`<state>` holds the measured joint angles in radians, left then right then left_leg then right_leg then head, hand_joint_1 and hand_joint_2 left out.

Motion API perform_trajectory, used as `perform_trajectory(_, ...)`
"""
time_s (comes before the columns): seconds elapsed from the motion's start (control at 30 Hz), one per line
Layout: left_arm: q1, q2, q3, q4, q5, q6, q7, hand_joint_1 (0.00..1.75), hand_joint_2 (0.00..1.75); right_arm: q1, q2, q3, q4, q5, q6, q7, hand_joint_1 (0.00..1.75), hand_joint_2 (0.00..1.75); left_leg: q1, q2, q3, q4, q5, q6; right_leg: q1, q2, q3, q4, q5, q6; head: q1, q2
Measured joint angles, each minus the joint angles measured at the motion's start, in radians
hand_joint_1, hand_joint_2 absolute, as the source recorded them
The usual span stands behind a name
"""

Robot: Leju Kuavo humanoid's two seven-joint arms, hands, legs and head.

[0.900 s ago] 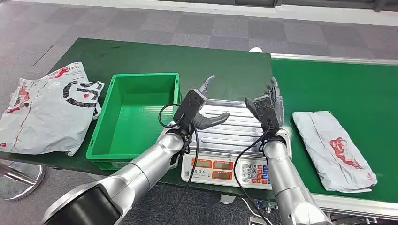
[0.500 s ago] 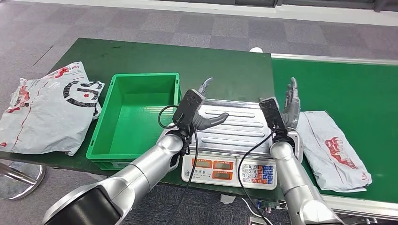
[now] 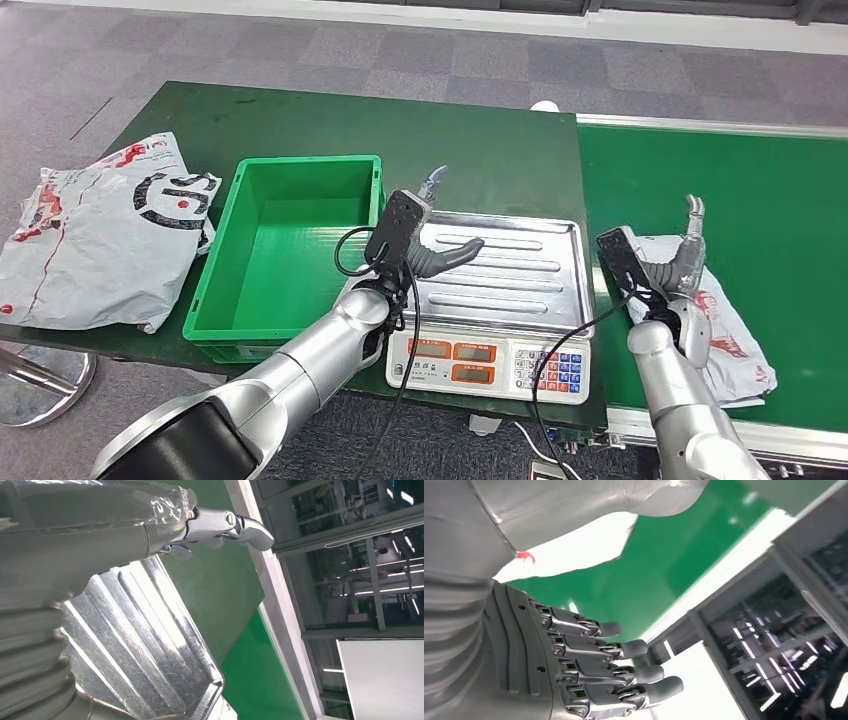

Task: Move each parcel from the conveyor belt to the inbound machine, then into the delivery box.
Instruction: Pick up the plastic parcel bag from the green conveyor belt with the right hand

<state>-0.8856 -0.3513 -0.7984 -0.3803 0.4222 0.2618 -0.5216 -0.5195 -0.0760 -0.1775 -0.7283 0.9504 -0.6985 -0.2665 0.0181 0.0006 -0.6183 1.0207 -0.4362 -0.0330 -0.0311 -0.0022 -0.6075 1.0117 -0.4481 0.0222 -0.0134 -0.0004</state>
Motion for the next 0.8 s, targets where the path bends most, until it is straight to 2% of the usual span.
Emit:
perform_trajectory(0.2, 0.000, 0.000, 0.001, 0.004, -0.009, 0.000, -0.017, 0.00, 1.75, 0.001, -0.057, -0.049, 0.054, 0.171, 0.006, 0.129, 0.00, 1.75, 0.000, -0.001, 0.000, 0.000, 0.000, 0.000, 0.000, -0.002, 0.001, 0.000, 0.000, 0.000, 0.000, 0.000)
perform_trajectory(0.3, 0.000, 0.000, 0.002, 0.010, -0.016, -0.001, -0.022, 0.00, 1.75, 0.001, -0.088, -0.055, 0.093, 0.190, 0.014, 0.159, 0.00, 1.75, -0.001, -0.001, 0.000, 0.000, 0.000, 0.001, -0.001, -0.001, 0.001, 0.000, 0.000, 0.000, 0.000, 0.000)
perform_trajectory(0.47, 0.001, 0.000, 0.004, 0.014, -0.026, -0.002, -0.024, 0.00, 1.75, 0.001, -0.110, -0.058, 0.128, 0.208, 0.034, 0.191, 0.00, 1.75, -0.002, -0.001, 0.000, 0.000, 0.000, 0.001, -0.002, -0.001, 0.001, 0.000, 0.000, 0.000, 0.000, 0.000)
perform_trajectory(0.63, 0.004, 0.001, 0.048, 0.015, -0.100, -0.013, -0.027, 0.00, 1.75, 0.028, -0.120, -0.058, 0.140, 0.265, 0.217, 0.336, 0.00, 1.75, -0.002, -0.001, 0.000, 0.000, 0.000, 0.001, -0.002, -0.002, 0.001, 0.000, 0.000, 0.000, 0.000, 0.000)
perform_trajectory(0.8, 0.015, 0.006, 0.129, 0.013, -0.177, -0.021, -0.031, 0.00, 1.75, 0.092, -0.097, -0.058, 0.123, 0.316, 0.333, 0.386, 0.00, 1.75, -0.002, -0.001, 0.000, 0.000, -0.001, 0.001, -0.001, -0.002, 0.001, 0.000, 0.000, 0.001, 0.000, 0.000)
